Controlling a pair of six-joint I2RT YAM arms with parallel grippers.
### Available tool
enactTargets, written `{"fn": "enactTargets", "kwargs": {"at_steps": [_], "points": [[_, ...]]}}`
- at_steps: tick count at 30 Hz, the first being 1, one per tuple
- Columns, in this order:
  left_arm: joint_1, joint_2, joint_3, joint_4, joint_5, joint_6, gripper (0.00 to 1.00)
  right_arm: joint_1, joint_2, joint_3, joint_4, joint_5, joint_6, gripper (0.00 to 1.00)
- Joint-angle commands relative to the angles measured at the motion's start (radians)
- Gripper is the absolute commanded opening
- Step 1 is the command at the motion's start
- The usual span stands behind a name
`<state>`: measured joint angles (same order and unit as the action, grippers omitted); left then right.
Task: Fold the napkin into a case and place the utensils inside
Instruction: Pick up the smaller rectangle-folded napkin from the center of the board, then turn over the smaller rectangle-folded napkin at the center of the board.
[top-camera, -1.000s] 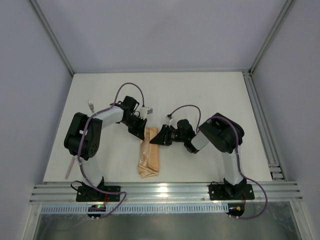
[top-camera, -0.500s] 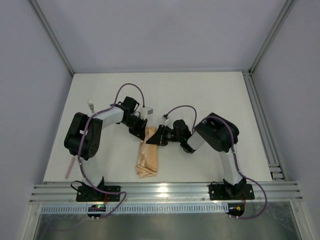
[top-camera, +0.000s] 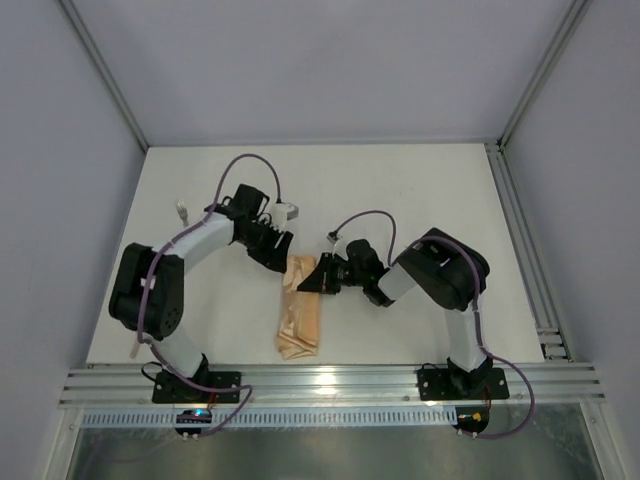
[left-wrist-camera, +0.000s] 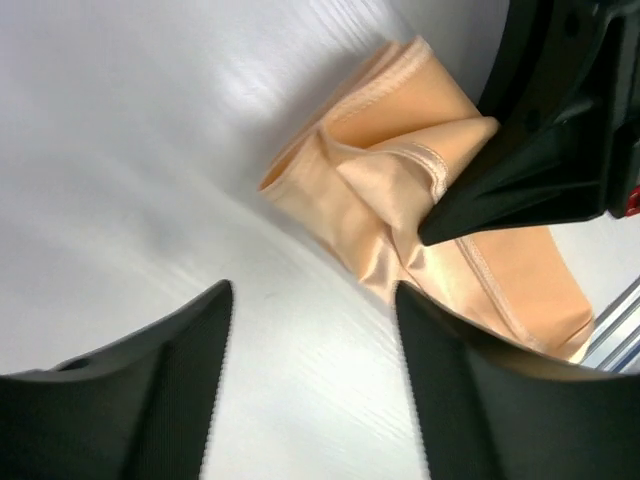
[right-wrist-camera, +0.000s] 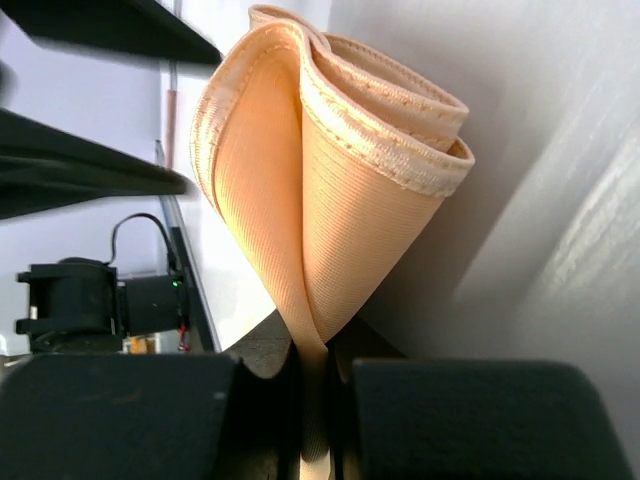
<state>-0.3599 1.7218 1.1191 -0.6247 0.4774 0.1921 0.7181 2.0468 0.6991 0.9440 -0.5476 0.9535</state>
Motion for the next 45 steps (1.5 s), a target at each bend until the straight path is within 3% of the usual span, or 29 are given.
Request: {"fn": "enactTargets", "kwargs": {"at_steps": [1,3,4,7,16,27,35,45], "points": [[0.054,-0.174,-0.007,-0.024,-0.106,0.044,0.74,0.001,-0.097,-0.009,-0.129,0.021,-0.110,0.03],[0.071,-0.230,-0.016,-0.036,-0.131,0.053,0.81,-0.009,-0.135,-0.013,-0.183,0.018,-0.133,0.03],[0.082,-0.285,-0.027,-0.052,-0.135,0.056,0.90,-0.016,-0.148,-0.016,-0.203,0.012,-0.145,0.03],[0.130,-0.391,-0.062,-0.081,-0.138,0.067,0.94,-0.051,-0.188,-0.013,-0.289,-0.020,-0.188,0.03],[0.291,-0.593,-0.116,-0.168,-0.154,0.142,0.96,-0.130,-0.318,0.065,-0.723,-0.028,-0.435,0.03],[0.315,-0.656,-0.136,-0.173,-0.157,0.141,0.97,-0.213,-0.390,0.195,-1.224,0.009,-0.717,0.03],[0.320,-0.663,-0.136,-0.170,-0.163,0.145,0.97,-0.220,-0.461,0.322,-1.551,0.376,-0.860,0.03],[0.328,-0.662,-0.133,-0.150,-0.166,0.148,0.97,-0.218,-0.502,0.395,-1.784,0.820,-0.947,0.03]]}}
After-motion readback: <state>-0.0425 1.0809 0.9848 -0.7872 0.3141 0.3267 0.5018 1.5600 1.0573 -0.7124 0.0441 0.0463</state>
